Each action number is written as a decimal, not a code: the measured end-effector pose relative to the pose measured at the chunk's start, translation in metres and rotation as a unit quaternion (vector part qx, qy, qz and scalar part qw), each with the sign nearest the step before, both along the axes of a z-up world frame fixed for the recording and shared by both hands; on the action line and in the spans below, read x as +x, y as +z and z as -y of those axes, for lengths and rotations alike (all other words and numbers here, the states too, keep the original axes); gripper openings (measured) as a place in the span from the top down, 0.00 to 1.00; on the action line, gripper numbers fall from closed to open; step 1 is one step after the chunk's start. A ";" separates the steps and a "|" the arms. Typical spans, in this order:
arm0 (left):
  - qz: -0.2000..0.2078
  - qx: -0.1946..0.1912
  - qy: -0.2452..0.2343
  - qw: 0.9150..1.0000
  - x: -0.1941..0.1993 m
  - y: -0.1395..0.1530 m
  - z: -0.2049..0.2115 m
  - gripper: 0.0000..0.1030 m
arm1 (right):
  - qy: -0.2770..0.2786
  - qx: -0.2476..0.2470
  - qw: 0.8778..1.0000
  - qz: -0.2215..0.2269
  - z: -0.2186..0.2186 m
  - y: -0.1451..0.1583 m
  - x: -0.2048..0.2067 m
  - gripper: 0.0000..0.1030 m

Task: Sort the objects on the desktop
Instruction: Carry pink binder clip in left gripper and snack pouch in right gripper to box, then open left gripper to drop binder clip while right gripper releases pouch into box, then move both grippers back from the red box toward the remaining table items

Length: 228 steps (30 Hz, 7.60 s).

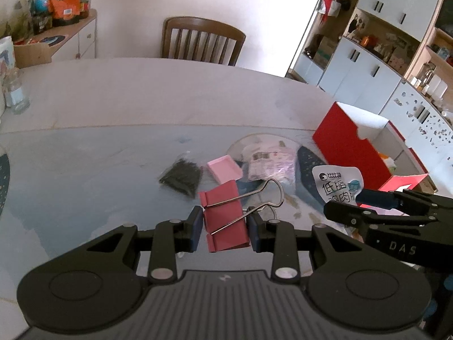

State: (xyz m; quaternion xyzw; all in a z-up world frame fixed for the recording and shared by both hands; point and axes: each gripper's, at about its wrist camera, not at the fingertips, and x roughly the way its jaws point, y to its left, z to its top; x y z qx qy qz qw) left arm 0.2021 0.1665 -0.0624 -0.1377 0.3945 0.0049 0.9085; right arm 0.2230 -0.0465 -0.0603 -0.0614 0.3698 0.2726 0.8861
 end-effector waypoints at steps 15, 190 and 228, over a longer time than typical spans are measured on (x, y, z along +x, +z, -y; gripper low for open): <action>0.027 -0.004 -0.021 0.999 0.013 0.028 0.049 0.69 | -0.023 0.034 0.999 0.020 0.051 0.039 0.007 0.42; 0.074 0.071 -0.188 0.977 0.161 0.055 0.248 0.26 | -0.103 0.046 0.993 0.014 0.244 0.034 0.121 0.03; 0.050 0.091 -0.083 0.991 0.039 0.001 0.058 0.00 | -0.058 0.027 0.998 0.006 0.072 0.025 0.056 0.03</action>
